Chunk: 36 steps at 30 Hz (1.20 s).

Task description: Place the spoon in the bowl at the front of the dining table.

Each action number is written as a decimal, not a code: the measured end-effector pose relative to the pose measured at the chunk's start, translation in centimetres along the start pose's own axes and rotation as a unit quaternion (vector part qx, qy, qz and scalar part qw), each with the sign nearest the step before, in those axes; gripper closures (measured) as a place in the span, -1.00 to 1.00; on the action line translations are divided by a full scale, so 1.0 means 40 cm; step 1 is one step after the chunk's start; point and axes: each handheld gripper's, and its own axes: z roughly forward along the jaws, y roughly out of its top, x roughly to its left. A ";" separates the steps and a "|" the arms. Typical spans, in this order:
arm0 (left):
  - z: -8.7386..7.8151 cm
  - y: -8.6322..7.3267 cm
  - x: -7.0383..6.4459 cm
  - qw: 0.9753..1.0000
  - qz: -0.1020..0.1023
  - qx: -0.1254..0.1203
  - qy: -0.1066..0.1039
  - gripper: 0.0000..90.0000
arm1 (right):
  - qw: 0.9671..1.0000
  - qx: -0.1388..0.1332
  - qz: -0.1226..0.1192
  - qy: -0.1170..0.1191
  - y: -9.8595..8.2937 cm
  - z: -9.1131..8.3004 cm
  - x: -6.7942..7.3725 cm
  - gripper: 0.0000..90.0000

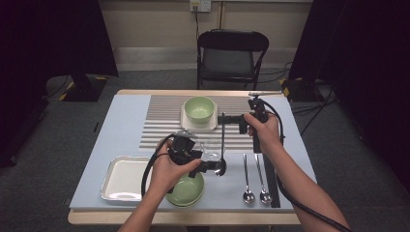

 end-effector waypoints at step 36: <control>0.061 0.007 -0.024 1.000 0.004 0.007 0.012 -0.35 | 1.000 -0.009 -0.003 0.001 0.005 0.020 0.011 1.00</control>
